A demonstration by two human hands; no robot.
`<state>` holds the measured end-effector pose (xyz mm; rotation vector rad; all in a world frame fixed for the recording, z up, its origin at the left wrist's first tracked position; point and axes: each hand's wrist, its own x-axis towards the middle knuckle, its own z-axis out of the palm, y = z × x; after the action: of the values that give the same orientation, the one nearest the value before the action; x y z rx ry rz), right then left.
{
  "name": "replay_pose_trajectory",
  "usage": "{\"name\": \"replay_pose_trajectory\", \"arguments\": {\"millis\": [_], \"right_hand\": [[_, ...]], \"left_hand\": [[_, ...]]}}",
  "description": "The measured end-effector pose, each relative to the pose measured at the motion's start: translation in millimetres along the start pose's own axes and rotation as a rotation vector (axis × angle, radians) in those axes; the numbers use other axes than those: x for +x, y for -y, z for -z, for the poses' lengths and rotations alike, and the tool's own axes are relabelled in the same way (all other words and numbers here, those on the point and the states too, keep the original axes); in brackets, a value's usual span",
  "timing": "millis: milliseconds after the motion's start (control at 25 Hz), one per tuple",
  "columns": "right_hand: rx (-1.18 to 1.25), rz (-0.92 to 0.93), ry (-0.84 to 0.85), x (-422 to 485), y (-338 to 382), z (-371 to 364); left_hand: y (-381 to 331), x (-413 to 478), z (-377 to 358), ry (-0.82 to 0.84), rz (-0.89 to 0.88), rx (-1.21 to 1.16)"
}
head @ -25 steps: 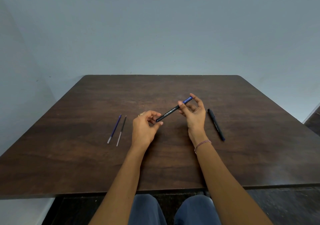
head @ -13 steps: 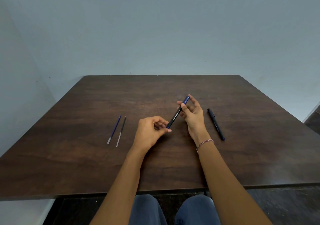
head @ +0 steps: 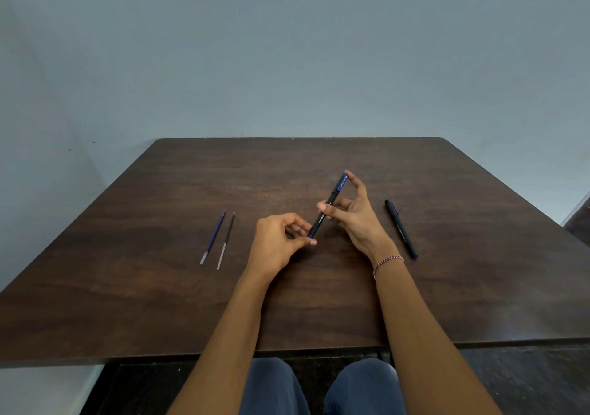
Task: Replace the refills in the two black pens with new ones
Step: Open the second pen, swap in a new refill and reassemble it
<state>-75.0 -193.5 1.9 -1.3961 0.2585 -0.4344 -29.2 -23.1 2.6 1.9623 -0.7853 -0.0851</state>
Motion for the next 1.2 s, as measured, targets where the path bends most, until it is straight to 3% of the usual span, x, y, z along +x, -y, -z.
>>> {"name": "replay_pose_trajectory", "arguments": {"millis": [800, 1000, 1200], "right_hand": [[-0.021, 0.066, -0.031, 3.6, -4.1, -0.2], [-0.085, 0.114, -0.204, 3.9, -6.7, -5.1], [-0.199, 0.123, -0.351, 6.3, -7.6, -5.3]], "left_hand": [[5.7, 2.9, -1.6, 0.041, 0.014, 0.005], [8.1, 5.1, -5.8, 0.086, 0.014, -0.03], [1.4, 3.8, -5.7, 0.062, 0.123, -0.042]]}}
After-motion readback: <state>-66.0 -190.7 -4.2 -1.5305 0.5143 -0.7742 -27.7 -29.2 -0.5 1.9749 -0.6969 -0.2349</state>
